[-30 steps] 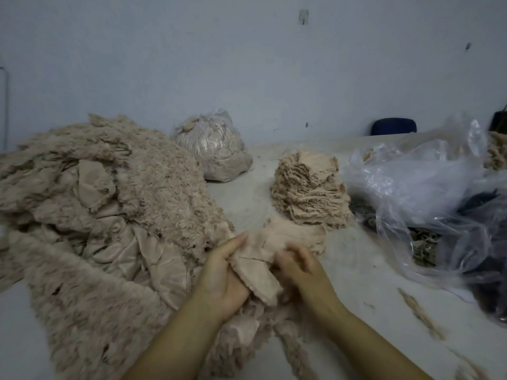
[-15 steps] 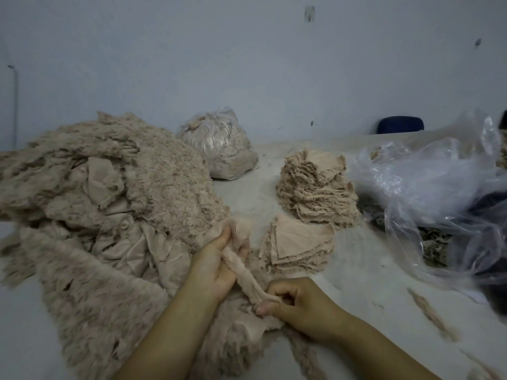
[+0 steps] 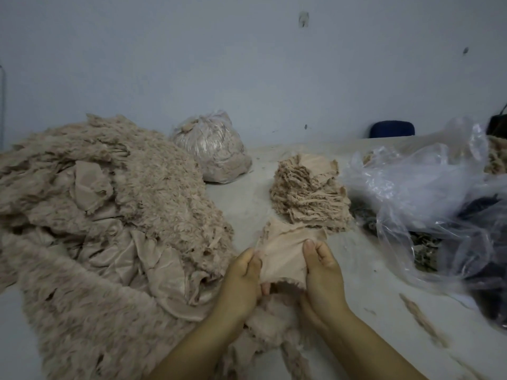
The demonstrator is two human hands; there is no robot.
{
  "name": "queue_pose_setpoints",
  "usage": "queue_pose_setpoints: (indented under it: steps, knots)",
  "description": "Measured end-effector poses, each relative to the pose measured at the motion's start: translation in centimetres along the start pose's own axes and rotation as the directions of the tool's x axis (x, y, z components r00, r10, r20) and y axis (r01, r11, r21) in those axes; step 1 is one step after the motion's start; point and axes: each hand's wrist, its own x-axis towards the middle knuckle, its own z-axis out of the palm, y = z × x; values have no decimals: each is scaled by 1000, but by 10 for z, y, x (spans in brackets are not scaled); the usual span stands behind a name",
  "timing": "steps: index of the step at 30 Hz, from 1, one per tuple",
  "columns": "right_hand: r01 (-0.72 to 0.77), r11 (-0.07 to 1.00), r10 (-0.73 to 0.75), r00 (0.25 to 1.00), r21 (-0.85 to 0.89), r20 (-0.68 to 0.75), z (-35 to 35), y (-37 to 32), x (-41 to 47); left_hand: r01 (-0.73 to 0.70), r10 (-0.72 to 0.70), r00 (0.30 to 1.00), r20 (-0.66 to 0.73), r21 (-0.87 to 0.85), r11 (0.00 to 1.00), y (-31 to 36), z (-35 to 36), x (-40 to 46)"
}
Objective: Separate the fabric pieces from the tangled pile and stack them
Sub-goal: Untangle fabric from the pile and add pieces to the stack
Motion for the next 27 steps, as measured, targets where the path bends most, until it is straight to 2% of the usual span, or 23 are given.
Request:
queue_pose_setpoints:
  steps: [2,6,13,18,21,22,24,27]
  knots:
    - [2,1000,-2,1000,3,-30,-2,-5,4,35,-35,999,-21,-29,999,-1,3,0]
    - [-31,998,33,999,-62,18,-5,-18,8,116,-120,992,-45,-73,991,-1,-4,3]
    - [-7,992,10,1000,-123,21,-11,-28,15,155,-162,987,-20,-195,968,4,1,1]
    - [35,946,-27,999,-323,31,-8,-14,14,107,-102,994,34,-251,962,2,-1,-2]
    - [49,907,-66,997,-418,-26,0,-4,9,23,-8,991,132,-114,993,-3,3,-9]
    - [42,912,-76,995,-409,-69,1,-3,7,-12,22,989,146,-70,998,-6,5,-12]
    - [-49,969,11,988,-242,-156,4,-3,6,-13,23,990,136,-72,997,-12,9,-14]
    - [-153,988,147,970,-19,-192,2,-13,5,122,-101,987,122,-184,975,-13,11,-12]
